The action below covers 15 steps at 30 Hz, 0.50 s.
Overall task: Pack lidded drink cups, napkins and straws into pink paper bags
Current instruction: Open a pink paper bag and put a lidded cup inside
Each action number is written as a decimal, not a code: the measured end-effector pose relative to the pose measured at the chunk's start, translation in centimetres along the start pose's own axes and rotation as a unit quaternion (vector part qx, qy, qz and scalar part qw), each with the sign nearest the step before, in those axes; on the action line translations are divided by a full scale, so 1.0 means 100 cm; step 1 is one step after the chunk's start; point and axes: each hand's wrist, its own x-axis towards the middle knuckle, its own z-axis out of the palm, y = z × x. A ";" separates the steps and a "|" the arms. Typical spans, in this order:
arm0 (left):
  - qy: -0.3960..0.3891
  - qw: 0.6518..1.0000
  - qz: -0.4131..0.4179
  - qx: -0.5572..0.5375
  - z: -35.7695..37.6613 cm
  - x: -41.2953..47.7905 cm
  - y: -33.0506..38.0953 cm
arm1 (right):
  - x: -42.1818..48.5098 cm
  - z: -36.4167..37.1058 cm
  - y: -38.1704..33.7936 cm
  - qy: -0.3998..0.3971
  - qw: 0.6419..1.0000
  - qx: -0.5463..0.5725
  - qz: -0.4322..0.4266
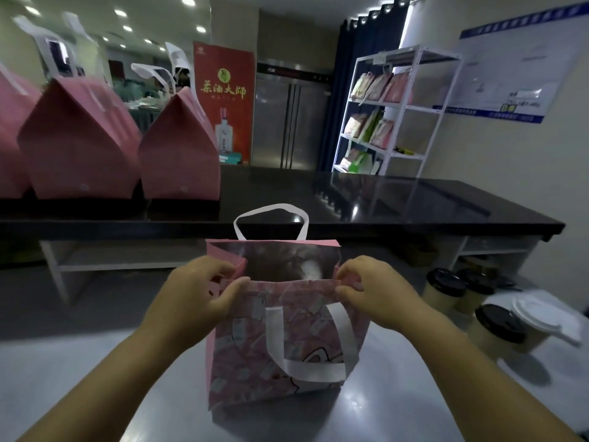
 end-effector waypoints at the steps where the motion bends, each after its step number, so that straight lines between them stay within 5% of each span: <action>1: -0.005 1.000 0.004 0.013 -0.003 0.002 0.002 | 0.000 -0.004 0.001 -0.015 1.000 0.002 -0.010; 8: -0.013 0.993 0.095 0.072 -0.020 0.025 0.046 | -0.010 -0.033 0.021 -0.027 0.996 0.015 -0.087; 15: -0.079 0.977 0.184 0.073 0.031 0.054 0.133 | -0.032 -0.058 0.097 -0.004 0.997 0.025 -0.066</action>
